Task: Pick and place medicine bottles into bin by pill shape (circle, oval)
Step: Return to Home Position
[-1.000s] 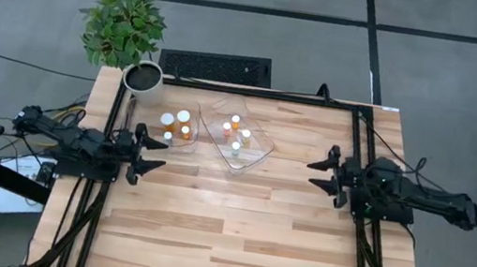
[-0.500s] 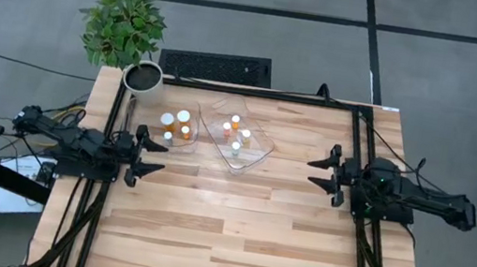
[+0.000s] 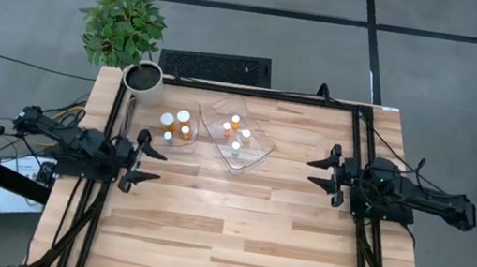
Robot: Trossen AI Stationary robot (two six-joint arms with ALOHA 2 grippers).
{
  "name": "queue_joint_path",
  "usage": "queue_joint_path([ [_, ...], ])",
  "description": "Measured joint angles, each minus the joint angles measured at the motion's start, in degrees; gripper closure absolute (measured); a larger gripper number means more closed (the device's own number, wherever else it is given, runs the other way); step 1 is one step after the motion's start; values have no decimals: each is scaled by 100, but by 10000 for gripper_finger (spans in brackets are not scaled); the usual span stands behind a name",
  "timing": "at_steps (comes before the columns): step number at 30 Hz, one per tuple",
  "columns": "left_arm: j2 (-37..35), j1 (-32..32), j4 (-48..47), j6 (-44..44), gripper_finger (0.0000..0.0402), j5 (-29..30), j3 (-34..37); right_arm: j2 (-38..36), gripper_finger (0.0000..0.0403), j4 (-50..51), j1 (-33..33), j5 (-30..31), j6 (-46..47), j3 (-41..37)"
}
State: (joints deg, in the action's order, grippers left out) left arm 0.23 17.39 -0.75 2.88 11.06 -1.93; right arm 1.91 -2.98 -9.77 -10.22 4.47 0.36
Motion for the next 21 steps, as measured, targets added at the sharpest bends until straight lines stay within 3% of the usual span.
queue_joint_path([
  [4,-11,-2,-61,-139,143,-408,0,0,178,13,-1,0,0,-2],
  [8,-4,0,-16,-1011,143,-2224,-4,0,178,17,-1,-2,2,-2],
  [10,-3,-3,51,-1112,143,-2648,-2,0,178,19,1,-2,2,-4],
  [17,0,-12,-43,-706,143,-1559,12,0,178,15,-1,-7,2,-7],
  [21,0,-11,-57,-463,143,-1307,17,0,178,15,-1,-9,3,-7],
])
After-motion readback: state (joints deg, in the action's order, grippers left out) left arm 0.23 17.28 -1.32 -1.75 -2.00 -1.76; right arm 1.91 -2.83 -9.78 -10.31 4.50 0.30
